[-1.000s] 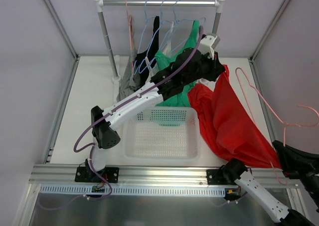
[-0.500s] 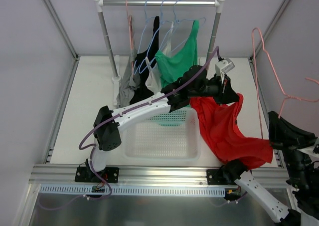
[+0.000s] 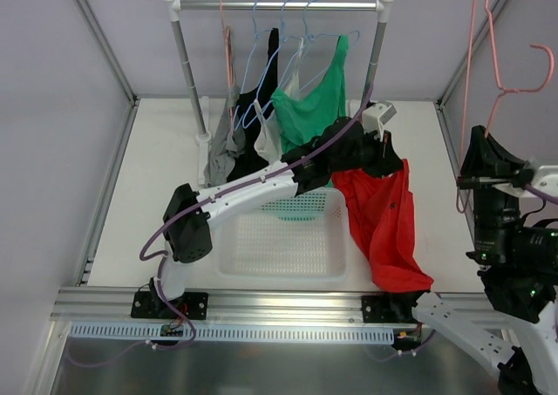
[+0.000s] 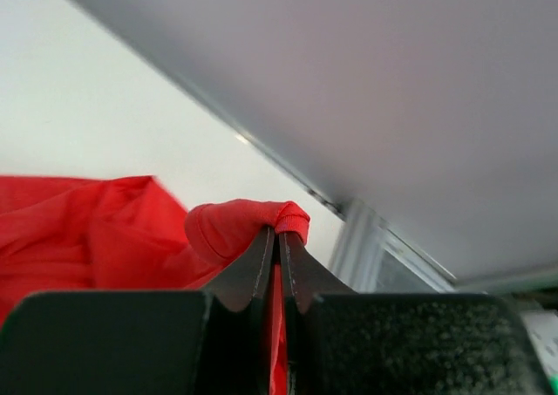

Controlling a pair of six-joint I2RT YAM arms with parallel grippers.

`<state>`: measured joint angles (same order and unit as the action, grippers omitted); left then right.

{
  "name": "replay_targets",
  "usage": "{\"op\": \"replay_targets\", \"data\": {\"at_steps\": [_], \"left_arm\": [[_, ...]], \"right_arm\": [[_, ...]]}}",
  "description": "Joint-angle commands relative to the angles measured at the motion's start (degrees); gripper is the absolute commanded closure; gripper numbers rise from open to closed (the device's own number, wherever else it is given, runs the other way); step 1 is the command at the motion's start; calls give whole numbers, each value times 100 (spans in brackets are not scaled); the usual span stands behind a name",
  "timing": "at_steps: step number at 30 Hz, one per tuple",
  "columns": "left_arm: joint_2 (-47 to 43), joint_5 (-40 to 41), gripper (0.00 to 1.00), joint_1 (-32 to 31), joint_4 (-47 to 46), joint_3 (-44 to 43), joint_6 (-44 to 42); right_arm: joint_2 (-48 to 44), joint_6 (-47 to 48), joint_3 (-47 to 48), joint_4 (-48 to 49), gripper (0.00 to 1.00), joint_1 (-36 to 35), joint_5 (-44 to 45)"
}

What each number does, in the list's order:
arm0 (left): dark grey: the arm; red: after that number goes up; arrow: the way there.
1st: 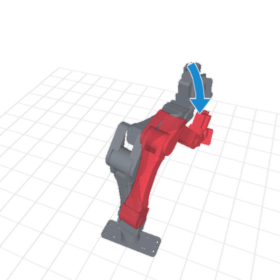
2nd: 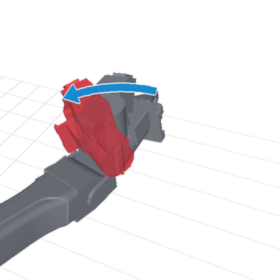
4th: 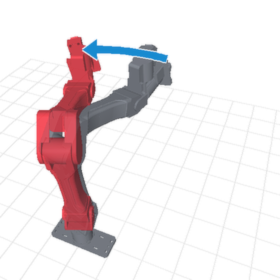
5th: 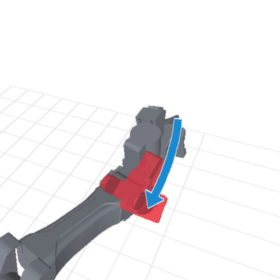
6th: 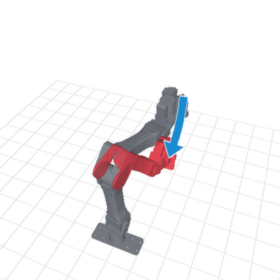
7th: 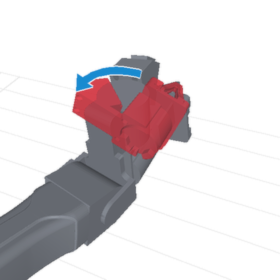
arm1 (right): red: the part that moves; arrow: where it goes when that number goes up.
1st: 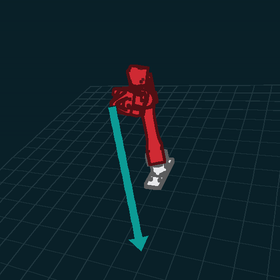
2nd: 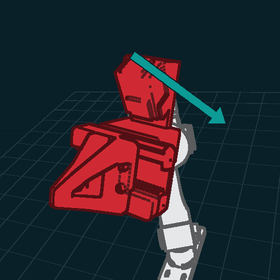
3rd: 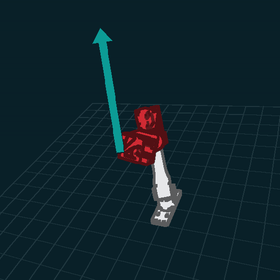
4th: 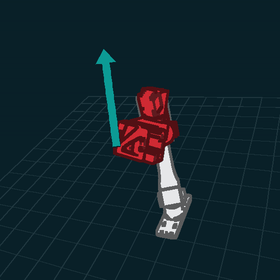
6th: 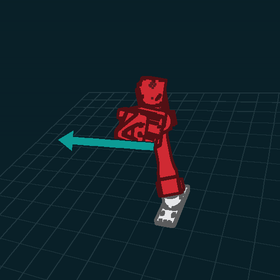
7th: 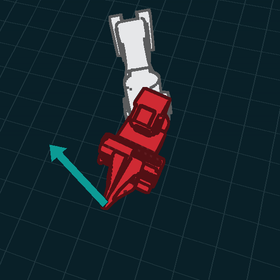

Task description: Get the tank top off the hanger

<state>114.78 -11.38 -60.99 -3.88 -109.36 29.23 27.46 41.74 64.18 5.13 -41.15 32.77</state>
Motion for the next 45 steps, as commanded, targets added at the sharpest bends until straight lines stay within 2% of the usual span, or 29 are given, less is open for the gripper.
{"op": "replay_targets", "data": {"at_steps": [1,6,7,10,13,19,20,21,23,24,26,30,33,34,38,42,45], "left_arm": [[174,1277,100,166,667,-444,153],[580,1146,100,263,836,-552,179],[685,1138,100,255,845,-534,197],[966,770,100,246,897,-534,346],[1090,698,100,202,942,-350,443],[941,795,98,44,959,160,346],[889,804,86,44,1020,187,320],[740,865,68,44,1064,222,233],[511,961,43,44,1161,266,110],[214,1092,34,44,1248,318,-39],[-103,1286,1,52,1345,363,-189],[-1025,1646,1,44,1600,337,-620],[-1623,2322,1,44,1978,441,-778],[-1774,2681,1,61,2144,503,-814],[-2512,3167,1,175,2505,837,-1016],[-3153,2861,1,298,2787,1004,-1112],[-3575,2544,1,298,2980,1215,-1122]], "right_arm": [[233,-138,857,-804,100,-25,466],[373,-1130,1630,-2548,100,-25,818],[513,-1263,1772,-3213,100,-16,957],[760,-1703,2159,-4078,100,-16,1318],[857,-2141,2309,-5009,100,-25,900],[883,-2618,2222,-5767,100,-25,379],[910,-2661,2195,-5812,100,-25,431],[971,-2671,2178,-5830,100,-25,475],[998,-2688,2212,-5821,100,-16,511],[998,-2706,2265,-5821,100,-25,493],[1042,-2697,2379,-5821,100,-25,502],[1305,-2574,2783,-5830,100,-16,431],[1621,-2513,3003,-5830,100,-16,344],[1709,-2478,3186,-5830,100,-25,187],[2480,-2355,3618,-5786,100,-25,-314],[2974,-2310,3575,-5084,100,1,-552],[3517,-2337,3908,-4828,100,97,-728]]}}
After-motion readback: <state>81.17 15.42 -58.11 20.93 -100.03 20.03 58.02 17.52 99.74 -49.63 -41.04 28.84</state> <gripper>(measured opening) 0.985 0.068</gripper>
